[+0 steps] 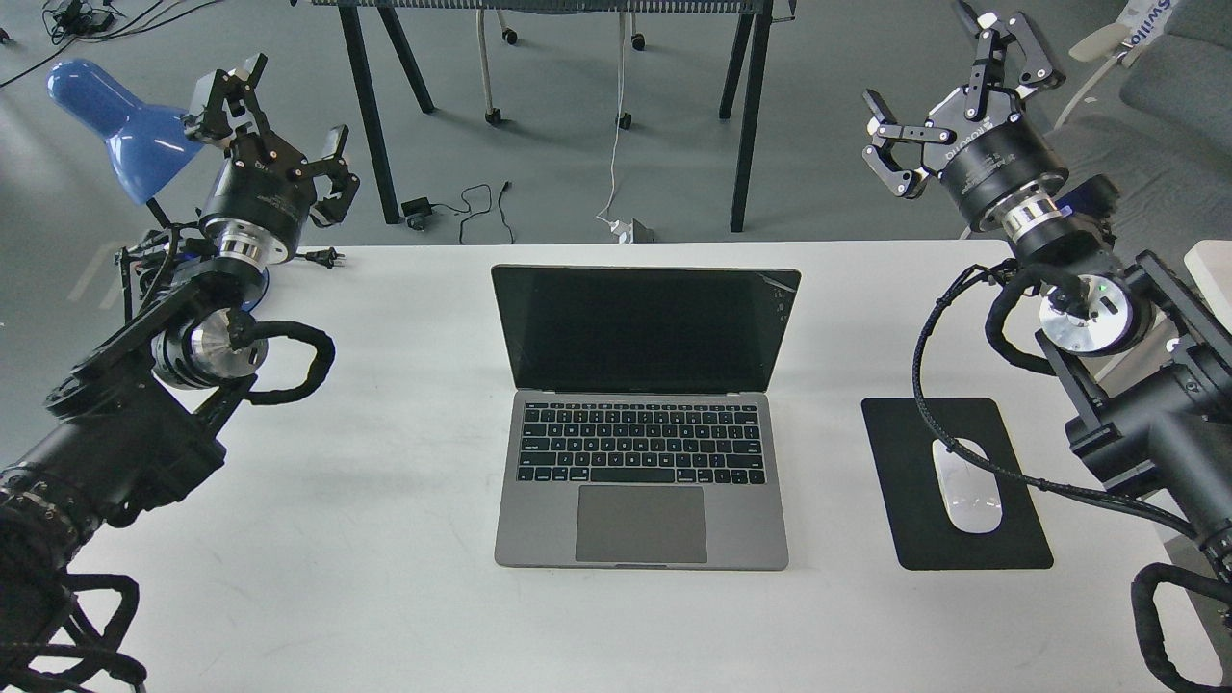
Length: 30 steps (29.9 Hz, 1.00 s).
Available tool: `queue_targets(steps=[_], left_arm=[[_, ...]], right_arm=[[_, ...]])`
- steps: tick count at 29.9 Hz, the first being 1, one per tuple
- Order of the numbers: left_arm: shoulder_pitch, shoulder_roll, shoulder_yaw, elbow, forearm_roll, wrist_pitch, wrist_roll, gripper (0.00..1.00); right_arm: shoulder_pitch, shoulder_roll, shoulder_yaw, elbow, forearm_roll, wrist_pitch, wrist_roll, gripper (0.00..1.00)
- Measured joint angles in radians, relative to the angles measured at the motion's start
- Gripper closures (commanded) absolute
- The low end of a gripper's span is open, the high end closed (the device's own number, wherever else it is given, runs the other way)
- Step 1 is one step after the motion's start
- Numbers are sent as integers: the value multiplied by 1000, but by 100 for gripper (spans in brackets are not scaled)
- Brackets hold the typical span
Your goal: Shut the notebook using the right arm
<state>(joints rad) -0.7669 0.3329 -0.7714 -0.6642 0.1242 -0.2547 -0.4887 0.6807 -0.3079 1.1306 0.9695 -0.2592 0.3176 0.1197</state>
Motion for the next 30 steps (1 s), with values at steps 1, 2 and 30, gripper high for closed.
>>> queue_targets(steps=[1, 2, 30], left_arm=[[0, 0, 0, 0, 0, 0, 0, 0], [0, 0, 0, 0, 0, 1, 0, 0], [3, 5, 5, -21, 0, 3, 0, 0]], right_arm=[[0, 0, 0, 0, 0, 0, 0, 0], [-1, 0, 0, 0, 0, 0, 0, 0], [376, -10, -469, -232, -181, -105, -14, 0]])
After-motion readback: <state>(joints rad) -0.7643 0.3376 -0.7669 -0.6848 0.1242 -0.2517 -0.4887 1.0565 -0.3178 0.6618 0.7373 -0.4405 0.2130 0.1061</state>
